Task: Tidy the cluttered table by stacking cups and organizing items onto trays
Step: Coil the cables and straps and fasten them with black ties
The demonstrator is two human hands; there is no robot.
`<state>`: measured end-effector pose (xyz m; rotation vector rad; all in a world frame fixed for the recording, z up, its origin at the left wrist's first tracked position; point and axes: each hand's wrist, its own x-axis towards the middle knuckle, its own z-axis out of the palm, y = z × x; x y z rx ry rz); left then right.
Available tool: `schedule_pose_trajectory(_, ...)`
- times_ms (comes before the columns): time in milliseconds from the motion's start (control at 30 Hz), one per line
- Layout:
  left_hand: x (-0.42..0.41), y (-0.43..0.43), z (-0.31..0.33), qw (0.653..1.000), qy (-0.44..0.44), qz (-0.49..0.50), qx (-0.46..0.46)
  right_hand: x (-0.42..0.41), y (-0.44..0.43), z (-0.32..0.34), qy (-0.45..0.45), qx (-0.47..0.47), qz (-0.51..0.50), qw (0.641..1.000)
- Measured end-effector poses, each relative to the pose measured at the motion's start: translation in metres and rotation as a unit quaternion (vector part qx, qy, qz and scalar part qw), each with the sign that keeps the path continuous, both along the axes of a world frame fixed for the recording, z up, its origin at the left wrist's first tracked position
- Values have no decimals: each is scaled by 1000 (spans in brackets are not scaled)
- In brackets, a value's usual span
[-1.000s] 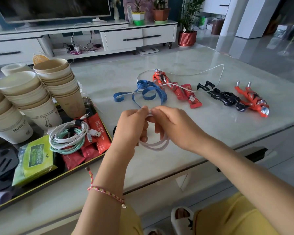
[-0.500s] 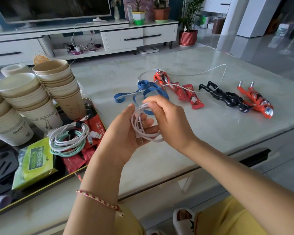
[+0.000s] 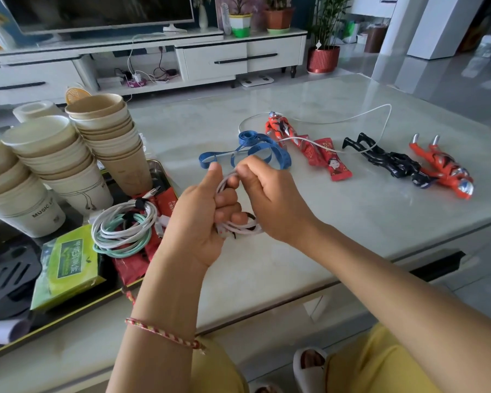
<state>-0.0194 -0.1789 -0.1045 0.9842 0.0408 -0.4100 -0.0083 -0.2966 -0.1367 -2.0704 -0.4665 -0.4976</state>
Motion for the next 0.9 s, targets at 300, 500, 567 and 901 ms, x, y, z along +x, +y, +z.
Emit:
schedule_pose_trajectory(300,8,19,0,975,-56,192,96,19,-17,2,147,11,-33,988)
schedule_pose_trajectory(500,9,23,-3,985,5,139,104,17,-17,-18,175,-266,8,948)
schedule_pose_trajectory(567,9,23,-3,986,7,124,108,15,-19,-24,179,-291,3,940)
schedule_pose_trajectory(901,9,16,-6,979,4,114,170,16,-60,-9,184,-84,-111,973)
